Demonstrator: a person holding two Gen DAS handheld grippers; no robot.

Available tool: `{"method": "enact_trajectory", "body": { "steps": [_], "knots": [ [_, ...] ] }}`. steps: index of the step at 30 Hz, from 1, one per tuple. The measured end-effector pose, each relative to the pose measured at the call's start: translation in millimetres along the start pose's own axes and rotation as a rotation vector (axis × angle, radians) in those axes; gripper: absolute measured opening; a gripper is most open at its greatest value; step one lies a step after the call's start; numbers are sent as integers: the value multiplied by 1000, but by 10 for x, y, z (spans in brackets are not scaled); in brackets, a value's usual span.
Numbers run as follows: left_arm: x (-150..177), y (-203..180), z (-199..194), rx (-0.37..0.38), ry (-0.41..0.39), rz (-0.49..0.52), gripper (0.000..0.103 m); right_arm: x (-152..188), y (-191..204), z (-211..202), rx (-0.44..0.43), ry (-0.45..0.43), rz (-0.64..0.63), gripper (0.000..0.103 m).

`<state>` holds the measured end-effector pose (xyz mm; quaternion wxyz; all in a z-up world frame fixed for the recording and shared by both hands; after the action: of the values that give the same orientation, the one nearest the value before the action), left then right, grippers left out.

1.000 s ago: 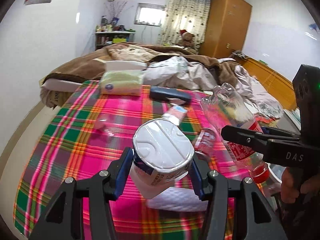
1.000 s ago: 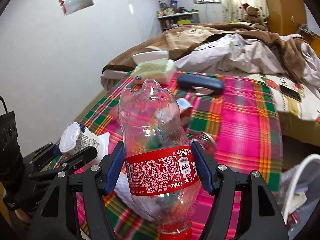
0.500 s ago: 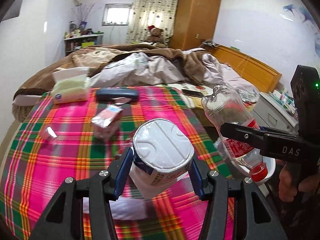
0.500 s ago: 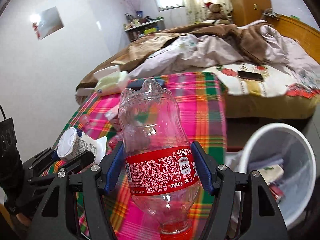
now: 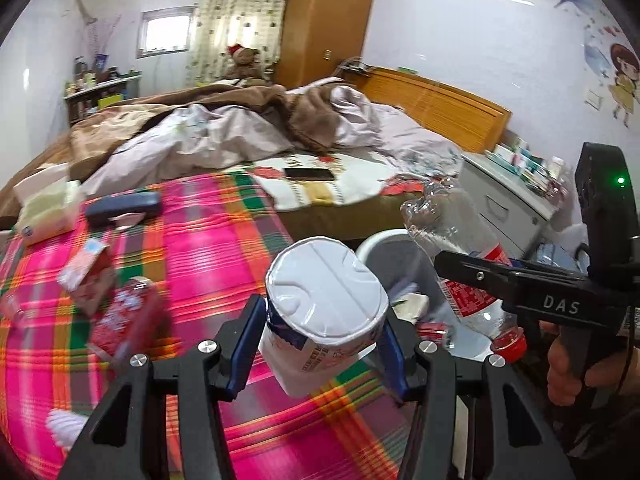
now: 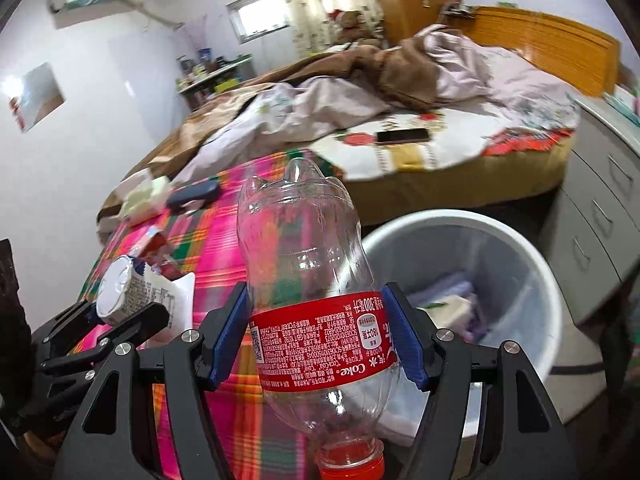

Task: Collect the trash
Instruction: 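Carry the paper cup and Coke bottle over the trash bin with both grippers, then open both grippers to drop the cup and bottle into the bin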

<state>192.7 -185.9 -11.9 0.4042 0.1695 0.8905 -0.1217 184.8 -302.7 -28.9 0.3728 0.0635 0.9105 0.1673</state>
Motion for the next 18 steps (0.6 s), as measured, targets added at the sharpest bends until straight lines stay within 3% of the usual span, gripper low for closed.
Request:
{"method": "enact_trajectory", "body": {
  "steps": [11, 18],
  "knots": [
    [-29, -780, 341, 87, 42, 113, 56, 135, -696, 87, 105, 32, 137, 68],
    [-12, -1056, 539, 117, 68, 146, 56, 177, -1000, 143, 140, 55, 167, 68]
  ]
}}
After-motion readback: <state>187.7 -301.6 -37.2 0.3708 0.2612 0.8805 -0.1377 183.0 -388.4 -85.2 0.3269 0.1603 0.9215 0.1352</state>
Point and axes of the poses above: each gripper's, at about its wrist camera, not at the fingertips, and z roughly the way its jaws point, y to its left, x to its underside, the point moved 9 cm from there along z, roughly the way its jaws point, and after that the axes turned 8 degrees about -x, right-handed, at the moved point
